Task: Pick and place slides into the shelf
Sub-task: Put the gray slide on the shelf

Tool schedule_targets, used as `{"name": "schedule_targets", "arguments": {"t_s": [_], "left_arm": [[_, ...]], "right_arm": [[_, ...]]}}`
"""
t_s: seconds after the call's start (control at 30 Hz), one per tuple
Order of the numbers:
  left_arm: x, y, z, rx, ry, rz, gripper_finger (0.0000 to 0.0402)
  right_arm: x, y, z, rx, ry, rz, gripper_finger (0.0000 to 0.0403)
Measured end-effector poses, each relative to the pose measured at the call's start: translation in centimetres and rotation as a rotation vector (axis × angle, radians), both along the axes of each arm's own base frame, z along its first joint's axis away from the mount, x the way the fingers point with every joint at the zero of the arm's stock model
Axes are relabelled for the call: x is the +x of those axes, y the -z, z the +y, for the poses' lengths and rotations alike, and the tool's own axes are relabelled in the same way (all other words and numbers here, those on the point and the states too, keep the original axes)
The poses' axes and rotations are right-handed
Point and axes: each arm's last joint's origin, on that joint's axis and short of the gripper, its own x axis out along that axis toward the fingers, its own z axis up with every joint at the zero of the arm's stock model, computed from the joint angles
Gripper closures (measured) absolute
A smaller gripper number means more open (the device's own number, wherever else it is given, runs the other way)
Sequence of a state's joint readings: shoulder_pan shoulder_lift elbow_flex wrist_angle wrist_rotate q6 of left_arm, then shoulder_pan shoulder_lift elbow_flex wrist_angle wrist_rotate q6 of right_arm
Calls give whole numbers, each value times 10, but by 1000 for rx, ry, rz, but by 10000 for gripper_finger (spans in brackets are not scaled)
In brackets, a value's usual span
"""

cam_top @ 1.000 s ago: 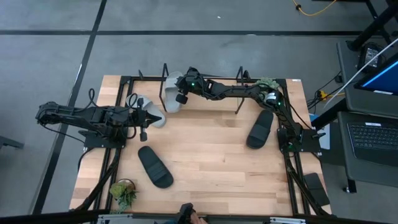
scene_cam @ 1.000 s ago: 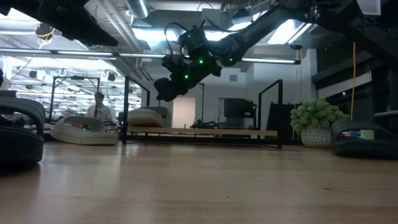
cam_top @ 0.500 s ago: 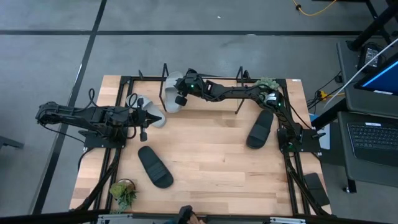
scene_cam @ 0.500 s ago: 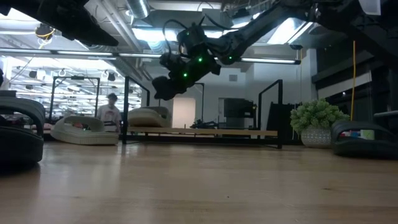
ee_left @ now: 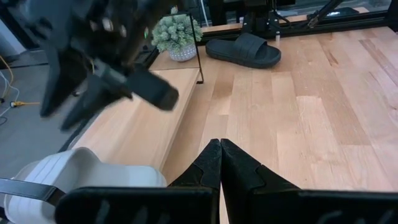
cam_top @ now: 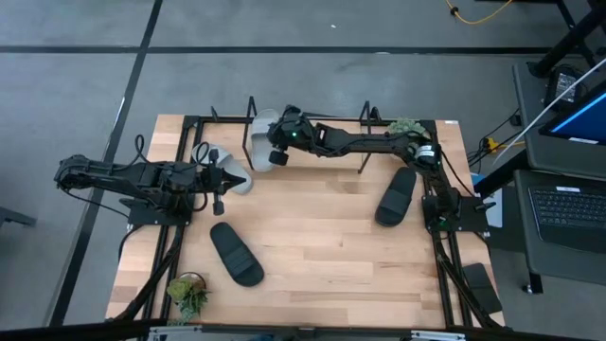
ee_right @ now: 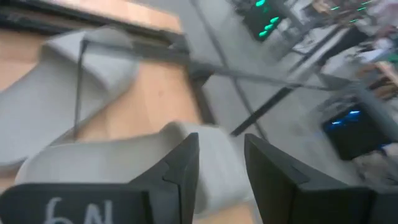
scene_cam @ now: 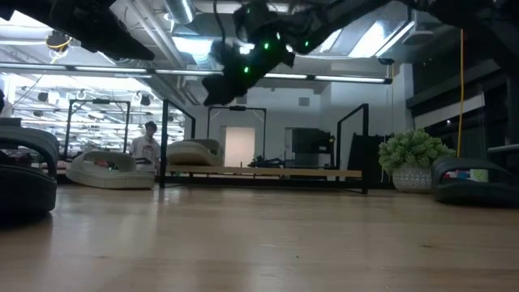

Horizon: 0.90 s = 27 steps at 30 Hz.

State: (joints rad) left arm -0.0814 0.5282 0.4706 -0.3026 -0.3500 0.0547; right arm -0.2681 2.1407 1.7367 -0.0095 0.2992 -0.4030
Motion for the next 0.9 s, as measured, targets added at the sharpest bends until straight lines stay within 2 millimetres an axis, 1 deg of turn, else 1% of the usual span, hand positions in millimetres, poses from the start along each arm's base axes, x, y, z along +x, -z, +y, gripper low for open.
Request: {"name": "schedule_targets", "arguments": {"t_s": [0.2, 0.3, 0.37, 0.47, 0.5, 0.57, 0.67, 0.73, 0.9], "left_arm": [[0, 0, 0, -1, 0, -4, 401], [0, 0, 0, -1, 1, -4, 401], [0, 0, 0, -1, 0, -5, 401], [0, 0, 0, 0, 0, -5, 401], [0, 0, 0, 0, 0, -4, 401], [0, 0, 0, 0, 0, -4, 401], [0, 0, 0, 0, 0, -4, 401], [0, 0, 0, 5, 2, -3, 401], [0, 0, 0, 6, 2, -3, 401]], "right_arm": [[-21, -38, 8, -10, 45, 30, 274], [-35, -53, 11, 18, 58, 58, 286], [-42, -64, 13, 35, 67, 45, 311], [-54, -80, 17, 42, 70, 47, 375], [-58, -84, 18, 44, 70, 55, 389], [-66, -92, 21, 67, 78, 55, 392], [-78, -99, 26, 117, 100, 75, 397], [-83, -99, 30, 146, 112, 73, 398], [-94, -79, 45, 191, 106, 99, 399]]}}
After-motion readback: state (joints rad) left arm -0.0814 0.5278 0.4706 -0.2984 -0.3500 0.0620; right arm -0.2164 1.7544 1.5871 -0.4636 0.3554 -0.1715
